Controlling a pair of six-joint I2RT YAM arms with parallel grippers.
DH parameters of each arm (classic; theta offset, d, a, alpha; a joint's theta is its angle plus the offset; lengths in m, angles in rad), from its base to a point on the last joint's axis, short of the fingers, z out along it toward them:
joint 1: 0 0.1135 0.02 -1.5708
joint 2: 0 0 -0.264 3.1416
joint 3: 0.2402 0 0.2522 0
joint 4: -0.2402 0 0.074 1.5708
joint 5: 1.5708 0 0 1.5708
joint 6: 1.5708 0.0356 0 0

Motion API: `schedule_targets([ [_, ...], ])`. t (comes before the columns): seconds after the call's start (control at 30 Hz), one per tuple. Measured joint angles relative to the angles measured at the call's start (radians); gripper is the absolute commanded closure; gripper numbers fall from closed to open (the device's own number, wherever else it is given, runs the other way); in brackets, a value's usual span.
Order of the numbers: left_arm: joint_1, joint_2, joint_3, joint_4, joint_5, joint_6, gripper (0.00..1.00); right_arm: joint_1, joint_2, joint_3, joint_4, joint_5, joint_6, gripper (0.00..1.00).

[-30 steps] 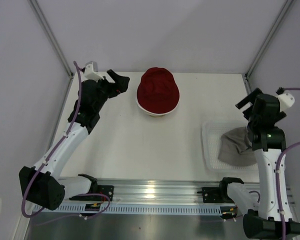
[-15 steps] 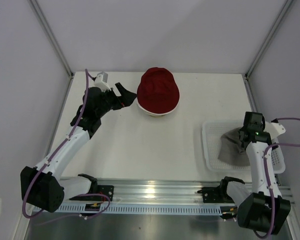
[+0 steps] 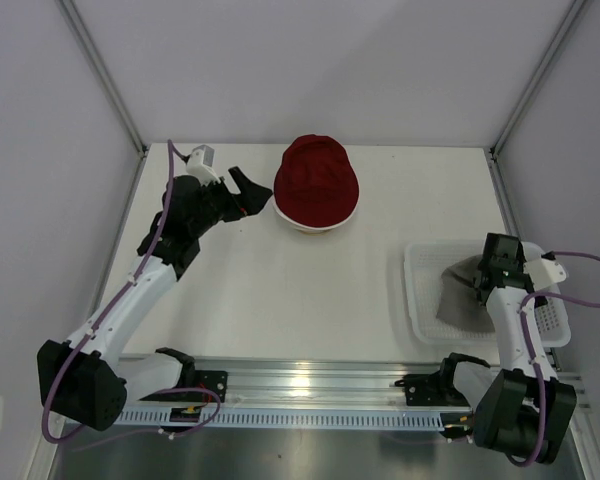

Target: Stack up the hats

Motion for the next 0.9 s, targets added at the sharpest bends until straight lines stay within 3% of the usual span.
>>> schedule_targets([
  [0.1,0.0,-0.025,0.0,-0.009,-0.037,0.008,0.02,-0.034,0.034,-0.008,0.029,0.004,0.008,0.18],
  [0.33,0.0,-0.047,0.0,-0.019,-0.064,0.008,0.02,-0.108,0.153,-0.04,0.141,-0.056,-0.011,0.37],
  [0.4,0.0,-0.047,0.0,-0.023,-0.065,0.008,0.02,-0.111,0.183,-0.04,0.16,-0.06,-0.019,0.5],
  [0.43,0.0,-0.046,0.0,-0.023,-0.066,0.008,0.02,-0.112,0.195,-0.04,0.17,-0.064,-0.024,0.76],
  [0.5,0.0,-0.044,0.0,-0.023,-0.069,0.008,0.02,-0.115,0.209,-0.042,0.188,-0.076,-0.035,1.0],
  [0.7,0.0,-0.034,0.0,-0.045,-0.083,0.024,0.02,-0.118,0.152,-0.043,0.187,-0.164,-0.07,1.0],
  [0.9,0.0,-0.044,0.005,-0.076,-0.056,0.053,0.03,-0.093,-0.259,-0.024,0.118,-0.352,-0.158,1.0],
])
